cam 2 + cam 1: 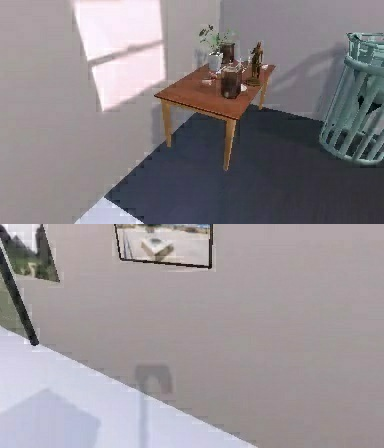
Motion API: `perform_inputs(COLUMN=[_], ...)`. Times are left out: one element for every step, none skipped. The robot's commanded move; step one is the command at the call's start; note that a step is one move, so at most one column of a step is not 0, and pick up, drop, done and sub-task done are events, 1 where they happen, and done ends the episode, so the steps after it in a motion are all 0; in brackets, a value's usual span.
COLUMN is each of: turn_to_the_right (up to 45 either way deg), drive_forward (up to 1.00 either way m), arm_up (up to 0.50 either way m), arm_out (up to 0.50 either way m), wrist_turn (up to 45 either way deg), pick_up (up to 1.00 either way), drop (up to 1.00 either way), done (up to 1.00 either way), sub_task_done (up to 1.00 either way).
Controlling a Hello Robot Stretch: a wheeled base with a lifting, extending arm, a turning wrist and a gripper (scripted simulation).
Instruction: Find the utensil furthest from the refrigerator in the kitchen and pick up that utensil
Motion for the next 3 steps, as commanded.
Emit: perform_inputs(turn_to_the_right=[-9.0, 0.0, -45.0], drive_forward=[0.0, 0.35, 0.0], arm_up=[0.0, 0.0, 0.0], arm_out=[0.0, 0.0, 0.0], wrist_turn=[0.0, 0.0, 0.0], pick_up=[0.0, 0.0, 0.0], drop=[0.0, 0.0, 0.0], done=[0.0, 0.0, 0.0], sub_task_done=[0.0, 0.0, 0.0])
